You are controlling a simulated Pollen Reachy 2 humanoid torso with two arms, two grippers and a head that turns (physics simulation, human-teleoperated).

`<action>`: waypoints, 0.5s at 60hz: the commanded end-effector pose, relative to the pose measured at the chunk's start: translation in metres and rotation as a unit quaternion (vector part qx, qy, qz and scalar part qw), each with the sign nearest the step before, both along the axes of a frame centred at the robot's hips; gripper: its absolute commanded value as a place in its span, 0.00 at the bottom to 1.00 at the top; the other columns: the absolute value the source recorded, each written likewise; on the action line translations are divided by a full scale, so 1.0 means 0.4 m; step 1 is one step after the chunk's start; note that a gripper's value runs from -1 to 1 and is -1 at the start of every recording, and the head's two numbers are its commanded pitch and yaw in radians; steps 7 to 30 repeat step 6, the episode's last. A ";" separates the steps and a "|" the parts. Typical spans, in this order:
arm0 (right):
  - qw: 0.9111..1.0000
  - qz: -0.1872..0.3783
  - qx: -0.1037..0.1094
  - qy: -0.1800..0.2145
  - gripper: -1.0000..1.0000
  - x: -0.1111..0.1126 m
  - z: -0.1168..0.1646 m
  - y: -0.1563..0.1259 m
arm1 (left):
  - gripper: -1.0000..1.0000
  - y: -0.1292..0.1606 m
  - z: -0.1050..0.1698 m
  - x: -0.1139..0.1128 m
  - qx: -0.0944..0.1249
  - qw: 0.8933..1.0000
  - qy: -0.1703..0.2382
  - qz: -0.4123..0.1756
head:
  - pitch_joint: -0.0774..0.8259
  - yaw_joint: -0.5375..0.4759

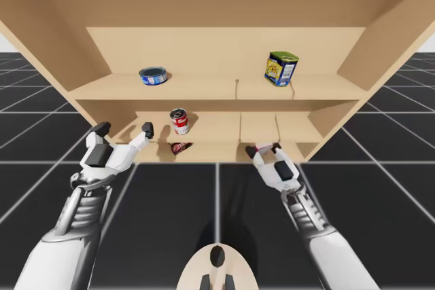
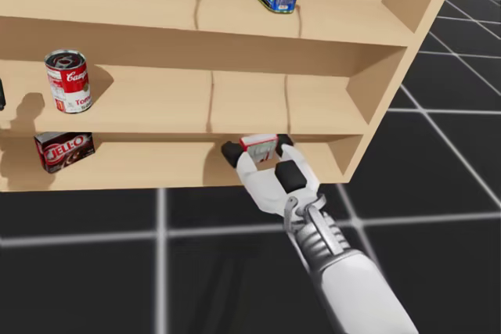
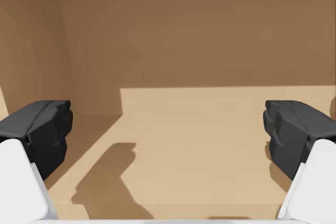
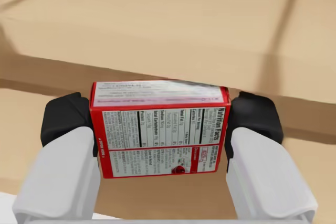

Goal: Retrieve the gelatin box from the shelves.

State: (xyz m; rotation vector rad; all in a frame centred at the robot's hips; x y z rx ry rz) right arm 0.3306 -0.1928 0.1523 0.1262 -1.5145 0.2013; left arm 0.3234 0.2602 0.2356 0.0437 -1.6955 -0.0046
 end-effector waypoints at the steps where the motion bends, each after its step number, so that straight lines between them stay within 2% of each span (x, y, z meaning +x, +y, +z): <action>1: 1.000 0.009 0.015 -0.002 1.00 -0.096 -0.014 0.023 | 0.00 -0.002 0.000 -0.001 0.001 1.000 0.000 -0.001 | 0.73 0.29; 6: 1.000 0.016 0.000 -0.009 1.00 -0.150 -0.016 0.025 | 0.00 -0.003 -0.001 0.000 0.003 1.000 0.000 0.000 | 0.73 0.30; 30: 1.000 0.016 0.000 -0.009 1.00 -0.150 -0.016 0.025 | 0.00 -0.003 -0.001 0.000 0.003 1.000 0.000 0.000 | 0.73 0.30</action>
